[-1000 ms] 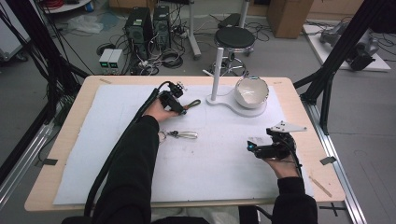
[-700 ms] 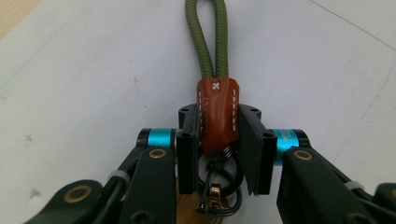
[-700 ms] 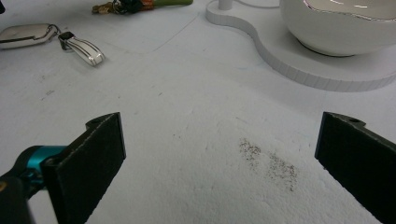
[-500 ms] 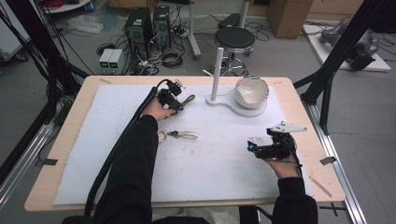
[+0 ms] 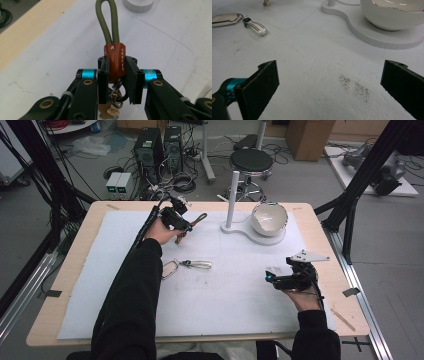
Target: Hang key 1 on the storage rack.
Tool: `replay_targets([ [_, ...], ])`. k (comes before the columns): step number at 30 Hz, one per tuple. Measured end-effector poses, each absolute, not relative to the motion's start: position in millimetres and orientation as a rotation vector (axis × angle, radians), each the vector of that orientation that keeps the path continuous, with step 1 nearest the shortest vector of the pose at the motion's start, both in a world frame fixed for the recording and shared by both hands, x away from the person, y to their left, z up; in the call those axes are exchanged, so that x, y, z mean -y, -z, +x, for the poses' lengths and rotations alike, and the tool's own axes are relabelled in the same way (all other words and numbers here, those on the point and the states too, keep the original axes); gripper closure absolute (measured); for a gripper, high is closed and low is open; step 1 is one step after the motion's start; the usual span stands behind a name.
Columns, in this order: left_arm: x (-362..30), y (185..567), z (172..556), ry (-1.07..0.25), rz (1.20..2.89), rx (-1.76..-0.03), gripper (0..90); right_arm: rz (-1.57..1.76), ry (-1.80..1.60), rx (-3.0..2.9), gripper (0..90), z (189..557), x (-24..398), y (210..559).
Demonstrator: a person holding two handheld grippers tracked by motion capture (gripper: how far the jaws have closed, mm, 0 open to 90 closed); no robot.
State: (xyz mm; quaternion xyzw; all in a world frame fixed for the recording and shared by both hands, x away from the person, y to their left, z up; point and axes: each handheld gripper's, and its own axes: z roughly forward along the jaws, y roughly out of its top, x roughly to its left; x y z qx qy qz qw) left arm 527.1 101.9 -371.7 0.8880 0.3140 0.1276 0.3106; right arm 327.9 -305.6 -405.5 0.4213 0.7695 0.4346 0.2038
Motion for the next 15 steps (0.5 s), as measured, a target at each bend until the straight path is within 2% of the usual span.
replay_targets([
  [15,-121.3,338.3,520.1,-0.35,2.222,-0.816,74.1,1.173,-1.205,-2.152,0.8,328.7,304.1,406.4],
])
